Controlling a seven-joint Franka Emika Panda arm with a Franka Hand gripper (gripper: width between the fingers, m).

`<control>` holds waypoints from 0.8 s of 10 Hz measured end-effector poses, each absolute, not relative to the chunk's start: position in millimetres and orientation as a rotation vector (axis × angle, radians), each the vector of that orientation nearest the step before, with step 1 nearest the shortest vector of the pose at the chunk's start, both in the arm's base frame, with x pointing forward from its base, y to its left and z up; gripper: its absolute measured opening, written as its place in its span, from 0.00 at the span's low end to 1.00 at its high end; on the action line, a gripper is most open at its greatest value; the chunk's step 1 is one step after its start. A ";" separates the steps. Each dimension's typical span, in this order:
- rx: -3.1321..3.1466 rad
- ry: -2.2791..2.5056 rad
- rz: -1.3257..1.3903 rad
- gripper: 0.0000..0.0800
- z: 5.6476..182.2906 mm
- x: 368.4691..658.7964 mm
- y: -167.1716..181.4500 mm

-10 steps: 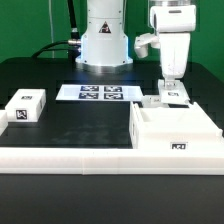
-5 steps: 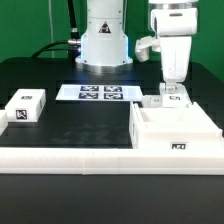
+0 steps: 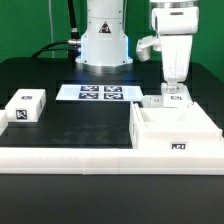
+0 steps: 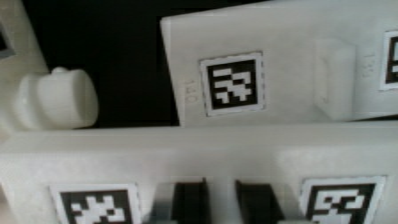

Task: Assemble cabinet

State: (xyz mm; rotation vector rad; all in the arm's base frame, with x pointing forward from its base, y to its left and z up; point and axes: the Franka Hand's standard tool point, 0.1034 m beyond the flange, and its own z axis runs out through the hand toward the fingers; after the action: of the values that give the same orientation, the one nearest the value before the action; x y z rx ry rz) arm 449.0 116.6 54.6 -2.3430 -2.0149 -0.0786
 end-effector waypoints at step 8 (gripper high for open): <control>-2.359 -1.989 -0.050 0.09 55.5 448.7 112.4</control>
Offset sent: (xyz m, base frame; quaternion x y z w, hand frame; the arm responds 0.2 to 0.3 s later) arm 0.0080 -0.0050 0.0097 -0.0016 -0.0122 -0.0061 0.9999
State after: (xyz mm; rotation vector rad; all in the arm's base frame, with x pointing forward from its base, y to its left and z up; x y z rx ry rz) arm 448.7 112.4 55.5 -2.3587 -1.9892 -0.0504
